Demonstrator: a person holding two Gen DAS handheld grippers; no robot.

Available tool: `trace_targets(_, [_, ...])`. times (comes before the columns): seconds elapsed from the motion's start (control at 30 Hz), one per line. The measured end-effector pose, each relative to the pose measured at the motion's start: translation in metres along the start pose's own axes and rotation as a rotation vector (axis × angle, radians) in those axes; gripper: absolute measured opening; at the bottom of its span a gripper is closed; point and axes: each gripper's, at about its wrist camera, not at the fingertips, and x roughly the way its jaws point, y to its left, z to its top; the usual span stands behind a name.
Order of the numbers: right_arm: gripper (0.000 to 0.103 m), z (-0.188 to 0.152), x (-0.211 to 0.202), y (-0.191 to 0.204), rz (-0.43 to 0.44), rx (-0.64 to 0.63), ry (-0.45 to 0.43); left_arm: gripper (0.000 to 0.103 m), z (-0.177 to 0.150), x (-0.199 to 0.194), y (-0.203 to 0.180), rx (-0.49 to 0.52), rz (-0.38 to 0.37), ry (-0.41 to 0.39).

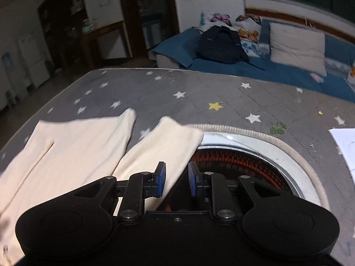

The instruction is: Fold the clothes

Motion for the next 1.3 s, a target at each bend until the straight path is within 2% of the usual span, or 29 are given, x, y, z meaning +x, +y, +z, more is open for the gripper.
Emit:
trace_targets(0.27, [0.024, 0.013, 0.028, -0.007, -0.042, 0.021, 0.004, 0.053, -0.001, 0.022, -0.004, 0.000, -0.015, 0.036])
trace_targets(0.63, [0.024, 0.015, 0.046, -0.004, -0.063, 0.025, 0.035, 0.053, -0.004, 0.032, -0.004, -0.007, -0.009, 0.064])
trace_targets(0.67, [0.023, 0.016, 0.047, -0.002, -0.068, 0.013, 0.036, 0.053, -0.005, 0.033, -0.004, -0.008, -0.007, 0.067])
trace_targets(0.73, [0.015, 0.015, 0.047, 0.000, -0.076, -0.001, 0.035, 0.053, -0.006, 0.033, -0.003, -0.012, -0.004, 0.072])
trace_targets(0.8, [0.007, 0.015, 0.046, 0.002, -0.086, -0.019, 0.031, 0.053, -0.006, 0.034, -0.003, -0.014, -0.001, 0.076])
trace_targets(0.87, [0.005, 0.015, 0.045, 0.003, -0.094, -0.038, 0.029, 0.053, -0.007, 0.035, -0.003, -0.016, 0.000, 0.081])
trace_targets(1.07, [0.004, 0.016, 0.030, 0.007, -0.138, -0.098, -0.008, 0.053, -0.010, 0.040, 0.000, -0.028, 0.008, 0.091])
trace_targets(1.3, [0.004, 0.009, -0.007, -0.016, -0.276, -0.147, -0.043, 0.053, -0.011, 0.040, 0.001, -0.024, 0.006, 0.085])
